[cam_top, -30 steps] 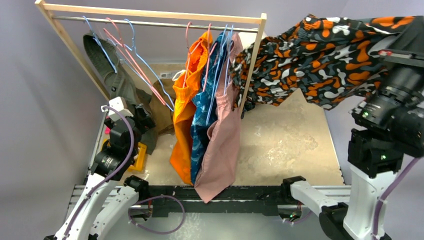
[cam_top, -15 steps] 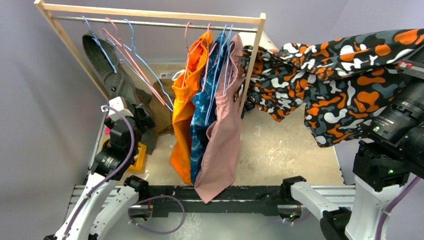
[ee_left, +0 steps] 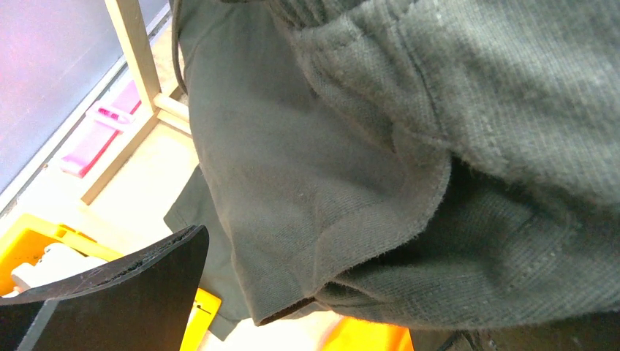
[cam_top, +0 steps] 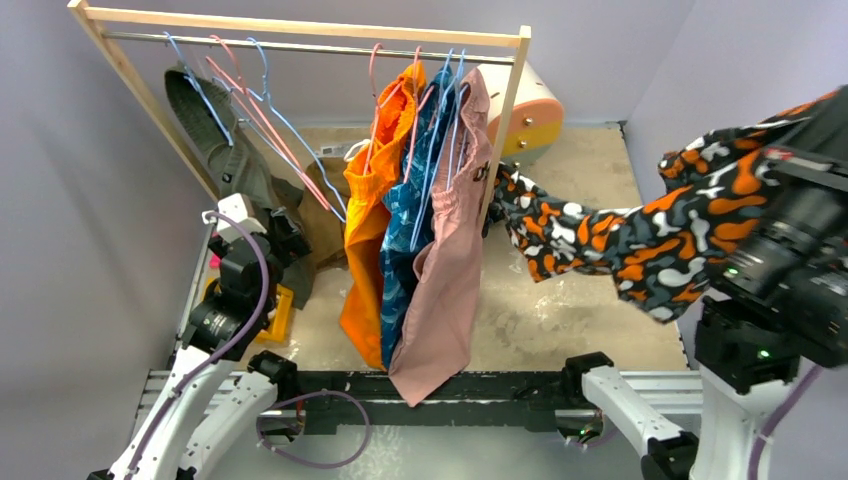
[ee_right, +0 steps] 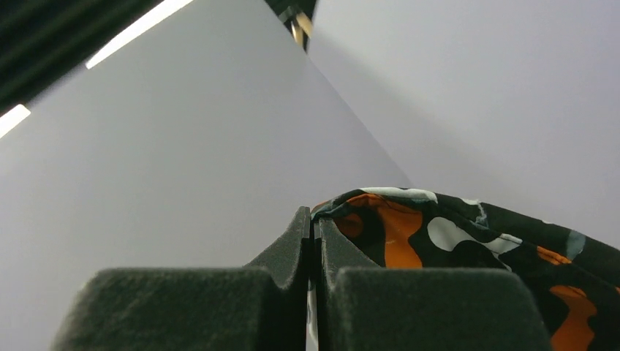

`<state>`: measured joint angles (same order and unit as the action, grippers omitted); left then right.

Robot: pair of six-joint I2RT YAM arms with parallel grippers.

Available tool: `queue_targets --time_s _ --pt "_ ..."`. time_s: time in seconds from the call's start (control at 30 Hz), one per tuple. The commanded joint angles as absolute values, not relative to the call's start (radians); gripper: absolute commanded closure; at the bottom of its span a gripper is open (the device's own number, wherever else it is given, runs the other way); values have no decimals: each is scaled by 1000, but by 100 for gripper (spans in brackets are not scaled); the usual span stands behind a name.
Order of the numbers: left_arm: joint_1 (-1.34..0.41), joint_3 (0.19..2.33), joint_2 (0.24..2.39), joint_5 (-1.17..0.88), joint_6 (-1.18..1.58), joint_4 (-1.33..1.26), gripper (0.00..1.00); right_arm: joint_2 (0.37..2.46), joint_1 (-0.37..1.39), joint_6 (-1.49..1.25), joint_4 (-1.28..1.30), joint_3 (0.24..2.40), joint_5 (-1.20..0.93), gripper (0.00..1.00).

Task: Place the shorts on the hanger
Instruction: Place the shorts at the center of the board.

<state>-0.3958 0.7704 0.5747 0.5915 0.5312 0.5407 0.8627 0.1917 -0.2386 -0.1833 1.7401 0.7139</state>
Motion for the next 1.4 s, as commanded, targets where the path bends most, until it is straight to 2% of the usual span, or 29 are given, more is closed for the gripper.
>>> queue_targets --time_s 0.0,0.23,0.4,0.53,0.63,0.77,0.87,0.93,1.13,1.27,1.3,1.37 --pt "-401 770 562 606 529 511 6 823 196 -349 -78 1522 679 100" --pt "-403 770 548 609 532 517 6 731 196 -424 104 1249 658 100" --pt "-405 767 554 606 530 510 6 685 196 -339 134 1219 639 100" --pt "-406 769 551 604 532 509 6 696 196 -273 199 1262 516 100" --pt "-405 767 545 604 534 511 6 697 196 -299 248 1316 347 100" --pt "-405 767 546 603 532 506 6 785 196 -331 306 1556 54 100" --pt "-406 766 550 600 532 504 6 838 196 -346 344 1676 -17 100" --pt "-406 766 554 600 531 504 6 817 201 -348 342 1613 2 100" --pt "-406 768 555 604 531 506 6 681 202 -435 390 1177 10 100" --pt "-405 767 555 606 531 506 6 609 202 -460 444 1036 38 100" --pt "-406 766 556 606 530 506 6 605 202 -459 459 1024 45 92" --pt "-405 767 560 605 528 504 6 618 202 -441 489 1035 62 63"
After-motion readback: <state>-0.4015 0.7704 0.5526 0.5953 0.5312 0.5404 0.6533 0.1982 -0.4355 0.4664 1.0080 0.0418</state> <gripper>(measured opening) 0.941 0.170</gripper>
